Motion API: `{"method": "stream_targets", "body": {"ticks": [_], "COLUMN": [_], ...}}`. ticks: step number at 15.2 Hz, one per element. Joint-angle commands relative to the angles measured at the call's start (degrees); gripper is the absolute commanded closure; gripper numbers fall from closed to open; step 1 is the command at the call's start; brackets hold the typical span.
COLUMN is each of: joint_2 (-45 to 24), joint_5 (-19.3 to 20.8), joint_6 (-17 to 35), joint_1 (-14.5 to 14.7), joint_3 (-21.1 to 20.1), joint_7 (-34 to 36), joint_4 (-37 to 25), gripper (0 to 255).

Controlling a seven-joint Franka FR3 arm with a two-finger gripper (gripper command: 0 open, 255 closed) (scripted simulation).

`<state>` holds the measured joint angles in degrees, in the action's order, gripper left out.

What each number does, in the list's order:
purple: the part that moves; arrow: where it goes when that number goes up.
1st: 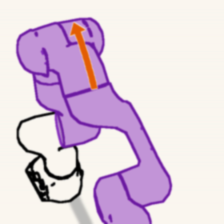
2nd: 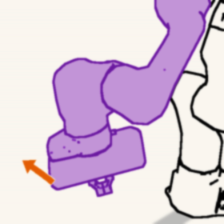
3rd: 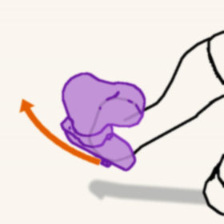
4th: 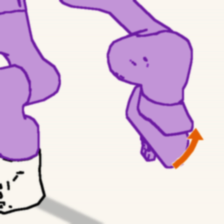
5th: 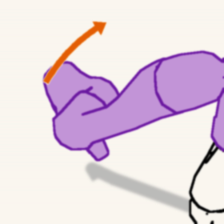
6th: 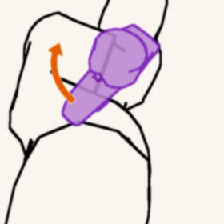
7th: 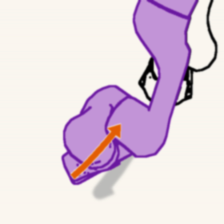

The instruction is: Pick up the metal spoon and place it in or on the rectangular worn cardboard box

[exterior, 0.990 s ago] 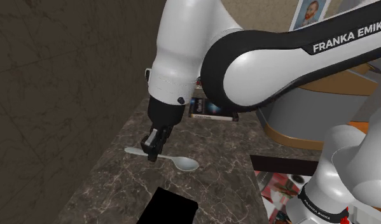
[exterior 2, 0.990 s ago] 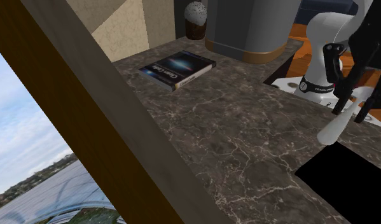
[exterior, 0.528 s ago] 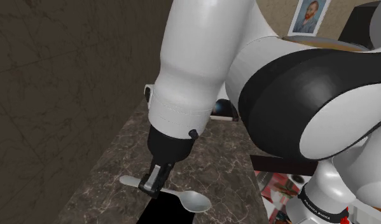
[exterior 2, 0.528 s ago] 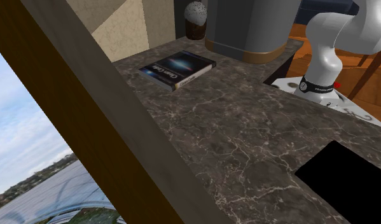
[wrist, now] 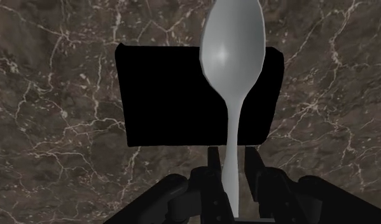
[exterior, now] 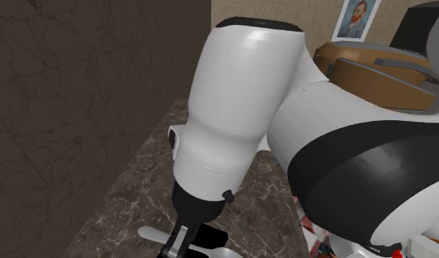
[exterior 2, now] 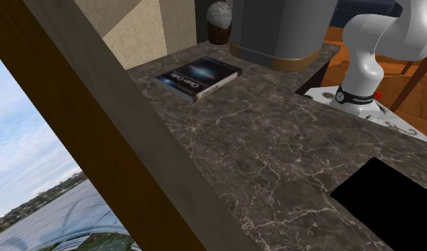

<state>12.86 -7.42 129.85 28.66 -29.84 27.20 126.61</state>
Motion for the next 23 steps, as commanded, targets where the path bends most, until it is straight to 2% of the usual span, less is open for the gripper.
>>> {"method": "stream_targets", "body": {"ticks": [1,9,17,18,23], "joint_2": [-0.5,-3.07,-3.07,-3.07,-3.07], "joint_5": [0.15,1.32,1.32,1.32,1.32], "joint_6": [1.54,7.74,7.74,7.74,7.74], "joint_1": [-0.06,-0.24,-0.24,-0.24,-0.24], "joint_3": [-0.11,-1.02,-1.02,-1.02,-1.02], "joint_7": [-0.01,0.92,0.92,0.92,0.92], "joint_4": [1.06,4.9,4.9,4.9,4.91], "gripper": [255,255,255,0,0]}}
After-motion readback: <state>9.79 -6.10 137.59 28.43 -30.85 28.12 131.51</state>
